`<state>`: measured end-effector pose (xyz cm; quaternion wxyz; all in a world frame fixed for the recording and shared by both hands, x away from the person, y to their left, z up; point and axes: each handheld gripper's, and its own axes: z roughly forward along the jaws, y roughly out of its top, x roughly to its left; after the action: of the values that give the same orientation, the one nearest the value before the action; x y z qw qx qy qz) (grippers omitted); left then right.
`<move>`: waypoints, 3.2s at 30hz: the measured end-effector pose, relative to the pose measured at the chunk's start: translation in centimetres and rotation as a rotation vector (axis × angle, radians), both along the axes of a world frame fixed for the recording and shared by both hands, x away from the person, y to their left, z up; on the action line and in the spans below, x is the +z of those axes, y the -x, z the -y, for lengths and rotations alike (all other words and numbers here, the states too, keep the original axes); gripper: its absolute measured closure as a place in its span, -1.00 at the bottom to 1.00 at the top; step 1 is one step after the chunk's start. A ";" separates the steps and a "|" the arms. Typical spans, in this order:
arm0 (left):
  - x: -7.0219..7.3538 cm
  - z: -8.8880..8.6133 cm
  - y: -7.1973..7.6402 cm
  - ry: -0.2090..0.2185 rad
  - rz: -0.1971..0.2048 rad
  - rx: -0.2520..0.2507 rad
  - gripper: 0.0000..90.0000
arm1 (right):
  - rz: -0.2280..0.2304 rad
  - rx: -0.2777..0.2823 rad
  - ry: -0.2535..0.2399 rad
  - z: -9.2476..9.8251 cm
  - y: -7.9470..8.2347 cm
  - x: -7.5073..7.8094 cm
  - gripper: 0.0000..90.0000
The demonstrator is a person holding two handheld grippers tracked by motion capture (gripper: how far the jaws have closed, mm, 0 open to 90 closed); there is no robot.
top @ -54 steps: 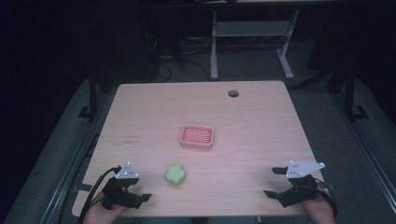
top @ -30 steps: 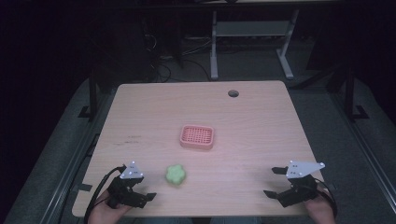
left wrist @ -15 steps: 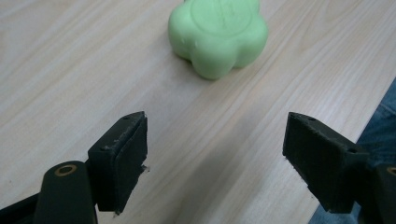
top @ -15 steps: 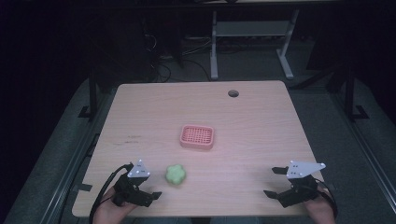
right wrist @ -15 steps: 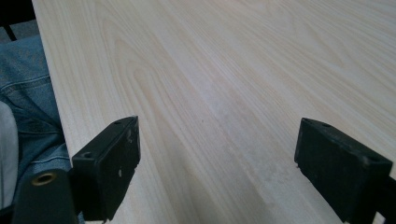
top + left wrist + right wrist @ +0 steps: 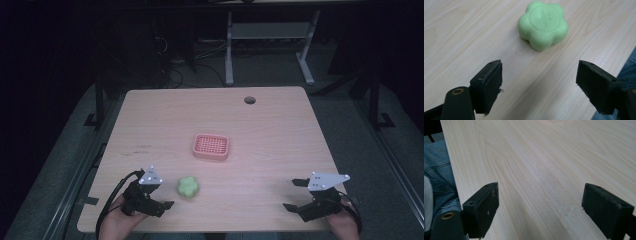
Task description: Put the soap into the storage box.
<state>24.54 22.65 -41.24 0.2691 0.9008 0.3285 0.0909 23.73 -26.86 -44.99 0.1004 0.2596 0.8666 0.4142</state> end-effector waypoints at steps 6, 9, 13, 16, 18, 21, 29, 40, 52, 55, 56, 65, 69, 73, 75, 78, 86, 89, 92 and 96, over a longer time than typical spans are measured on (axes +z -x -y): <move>0.1 1.1 -0.8 -0.019 -0.012 -0.014 -0.53 | -0.003 0.001 0.001 0.0 0.0 0.0 -0.69; 0.2 1.7 -1.1 -0.036 -0.018 -0.016 -0.53 | -0.002 -0.002 0.001 0.0 0.0 0.0 -0.69; 0.4 2.5 -1.6 -0.050 -0.020 -0.023 -0.55 | -0.001 0.001 0.001 0.0 0.0 0.0 -0.69; 0.5 3.0 -1.9 -0.057 -0.026 -0.017 -0.55 | 0.000 0.002 0.000 0.0 0.0 0.0 -0.69; 0.5 3.3 -2.1 -0.065 -0.038 -0.011 -0.55 | 0.000 0.002 0.000 0.0 0.0 0.0 -0.69; 0.5 3.6 -2.5 -0.066 -0.051 -0.003 -0.57 | 0.000 0.003 -0.001 0.0 0.0 0.0 -0.69; 0.4 4.7 -3.4 -0.079 -0.092 0.016 -0.58 | -0.003 0.004 0.002 0.0 0.0 0.0 -0.69; -0.1 6.2 -4.4 -0.122 -0.133 0.026 -0.54 | -0.001 0.004 -0.001 0.0 0.0 0.0 -0.69; -0.9 7.6 -5.4 -0.154 -0.177 0.053 -0.53 | 0.000 0.004 -0.003 0.0 0.0 0.0 -0.69; -1.0 7.7 -5.6 -0.165 -0.186 0.049 -0.53 | -0.001 0.004 -0.001 0.0 0.0 0.0 -0.69; -1.3 7.9 -5.6 -0.170 -0.191 0.054 -0.53 | -0.001 0.004 -0.003 0.0 0.0 0.0 -0.69; -2.0 8.5 -5.9 -0.207 -0.203 0.062 -0.51 | 0.001 0.006 -0.002 0.0 0.0 0.1 -0.69; -2.5 8.7 -6.0 -0.200 -0.211 0.077 -0.47 | 0.000 0.006 -0.002 0.0 0.0 0.1 -0.69; -2.9 8.8 -6.1 -0.196 -0.219 0.085 -0.46 | 0.001 0.007 -0.002 0.0 0.0 0.1 -0.69; -2.9 8.8 -6.1 -0.201 -0.215 0.082 -0.45 | 0.002 0.006 -0.002 0.0 0.0 0.1 -0.69; -2.9 8.8 -6.1 -0.203 -0.216 0.083 -0.44 | 0.002 0.006 -0.002 0.0 0.0 0.1 -0.69; -2.9 8.7 -5.9 -0.189 -0.197 0.080 -0.43 | 0.002 0.006 -0.004 0.0 0.1 0.1 -0.69; -2.8 8.6 -5.9 -0.182 -0.198 0.073 -0.42 | 0.001 0.006 -0.004 0.0 0.1 0.1 -0.69; -2.5 8.6 -5.9 -0.172 -0.187 0.076 -0.42 | 0.001 0.004 -0.005 0.0 0.0 0.1 -0.69; -2.2 8.6 -6.0 -0.187 -0.191 0.058 -0.42 | 0.002 0.005 -0.004 0.0 0.1 0.1 -0.69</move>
<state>30.59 14.05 -43.42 0.1485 0.9167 0.3685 0.0426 23.67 -26.89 -44.87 0.0998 0.2573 0.8663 0.4164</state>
